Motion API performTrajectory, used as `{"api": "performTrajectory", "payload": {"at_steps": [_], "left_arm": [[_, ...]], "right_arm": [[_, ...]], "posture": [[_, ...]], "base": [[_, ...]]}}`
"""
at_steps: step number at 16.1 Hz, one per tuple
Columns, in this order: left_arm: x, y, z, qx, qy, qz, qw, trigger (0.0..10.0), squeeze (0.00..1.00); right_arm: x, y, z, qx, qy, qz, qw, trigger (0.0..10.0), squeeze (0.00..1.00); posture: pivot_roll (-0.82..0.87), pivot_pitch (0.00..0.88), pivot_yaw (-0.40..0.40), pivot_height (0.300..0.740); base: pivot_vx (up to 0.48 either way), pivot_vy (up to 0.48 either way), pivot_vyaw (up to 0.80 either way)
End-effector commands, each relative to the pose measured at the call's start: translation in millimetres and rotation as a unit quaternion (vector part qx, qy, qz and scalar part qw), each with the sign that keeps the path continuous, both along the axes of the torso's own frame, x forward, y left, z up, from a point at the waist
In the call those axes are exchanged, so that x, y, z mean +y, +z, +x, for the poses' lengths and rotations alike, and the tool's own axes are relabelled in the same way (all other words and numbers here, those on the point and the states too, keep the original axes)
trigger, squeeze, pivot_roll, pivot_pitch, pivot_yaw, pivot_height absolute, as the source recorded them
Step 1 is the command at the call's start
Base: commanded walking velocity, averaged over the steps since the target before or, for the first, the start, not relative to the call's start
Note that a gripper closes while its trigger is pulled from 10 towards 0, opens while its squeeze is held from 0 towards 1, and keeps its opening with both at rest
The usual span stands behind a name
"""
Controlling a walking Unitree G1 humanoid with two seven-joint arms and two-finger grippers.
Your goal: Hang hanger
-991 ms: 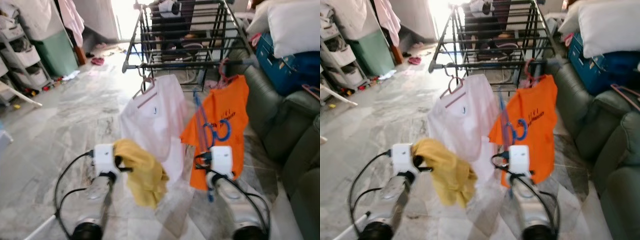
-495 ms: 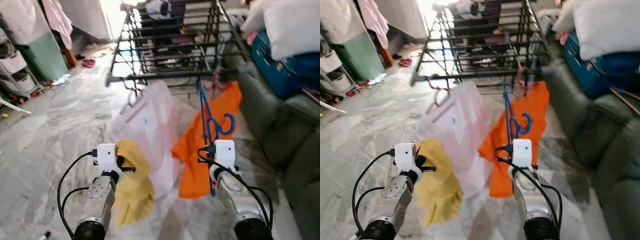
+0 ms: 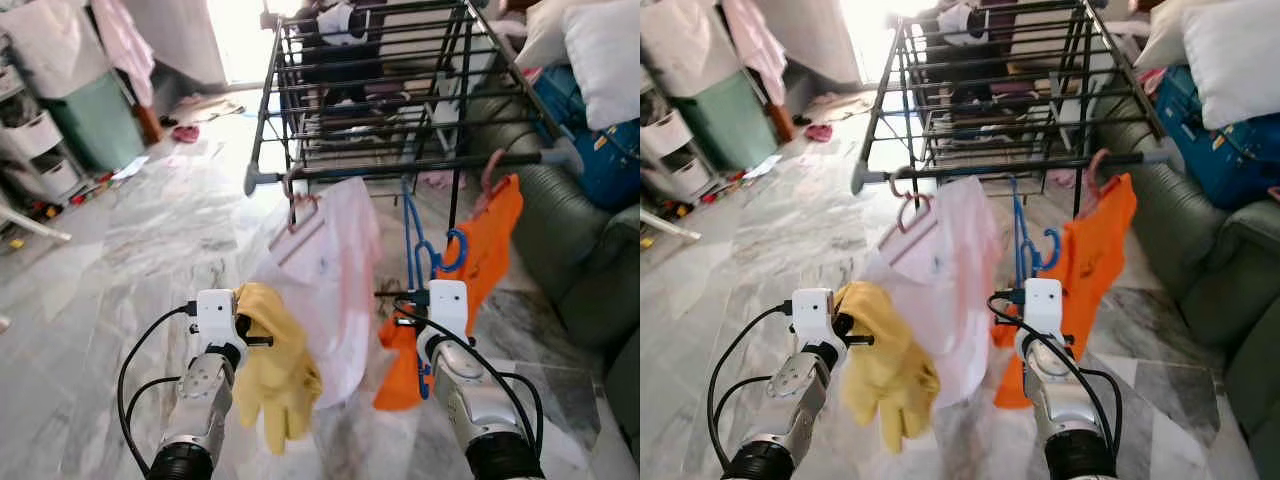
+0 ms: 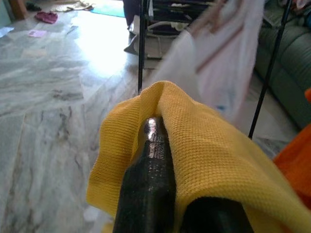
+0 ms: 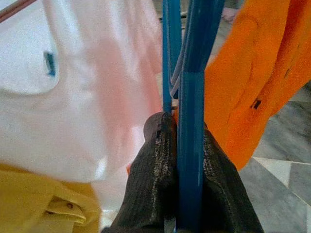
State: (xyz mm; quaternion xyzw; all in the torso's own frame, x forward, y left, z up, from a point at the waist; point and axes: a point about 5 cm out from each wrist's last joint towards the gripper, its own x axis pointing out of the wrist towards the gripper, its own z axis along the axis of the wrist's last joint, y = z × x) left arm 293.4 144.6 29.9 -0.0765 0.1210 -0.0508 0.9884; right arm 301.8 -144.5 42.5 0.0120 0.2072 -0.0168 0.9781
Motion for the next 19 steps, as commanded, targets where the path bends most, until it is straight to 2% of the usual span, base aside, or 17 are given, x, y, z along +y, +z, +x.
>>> {"api": "performTrajectory", "payload": {"at_steps": [1, 4, 8, 9, 14, 15, 17, 19], "left_arm": [[12.5, 7.1, 5.0, -0.012, 0.008, 0.016, 1.000, 10.0, 0.00], [9.6, 5.0, 3.8, -0.007, 0.002, 0.012, 1.000, 10.0, 0.00], [3.9, 3.4, 2.3, 0.000, -0.013, -0.001, 1.000, 10.0, 0.00], [-1.3, 5.0, 1.0, -0.003, -0.031, -0.013, 0.999, 10.0, 0.00], [-3.7, 4.9, -9.8, -0.001, -0.059, -0.012, 0.998, 10.0, 0.00], [-2.9, 4.3, -13.8, 0.005, -0.068, -0.010, 0.998, 10.0, 0.00], [-2.9, 5.6, -15.1, 0.009, -0.074, -0.008, 0.997, 10.0, 0.00], [-4.0, 8.0, -15.1, 0.012, -0.083, -0.012, 0.996, 10.0, 0.00]], "right_arm": [[11.4, 9.0, 6.4, -0.006, 0.005, -0.001, 1.000, 10.0, 0.00], [0.6, 7.7, 9.5, 0.012, -0.013, -0.024, 1.000, 10.0, 0.00], [-9.2, 20.6, 20.2, -0.004, -0.012, -0.051, 0.999, 10.0, 0.00], [-14.6, 25.7, 26.5, -0.002, -0.016, -0.066, 0.998, 10.0, 0.00], [-29.0, 39.2, 39.8, 0.010, -0.031, -0.040, 0.999, 10.0, 0.00], [-36.2, 47.1, 48.4, 0.017, -0.037, -0.037, 0.998, 10.0, 0.00], [-40.7, 55.8, 56.6, 0.004, -0.039, -0.058, 0.998, 10.0, 0.00], [-41.0, 61.9, 64.4, 0.004, -0.035, -0.048, 0.998, 10.0, 0.00]], "posture": [[-0.23, 0.000, 0.095, 0.740], [-0.23, 0.000, 0.094, 0.740], [-0.22, 0.000, 0.091, 0.740], [-0.22, 0.000, 0.091, 0.740], [-0.19, 0.011, 0.105, 0.740], [-0.18, 0.028, 0.110, 0.740], [-0.18, 0.035, 0.112, 0.740], [-0.17, 0.037, 0.113, 0.740]], "base": [[0.000, 0.000, 0.00], [0.000, 0.000, 0.00], [0.000, 0.000, 0.00], [0.000, 0.000, 0.00], [0.000, 0.000, 0.00], [0.000, 0.000, 0.00], [0.000, 0.000, 0.00], [0.000, 0.000, 0.00]]}}
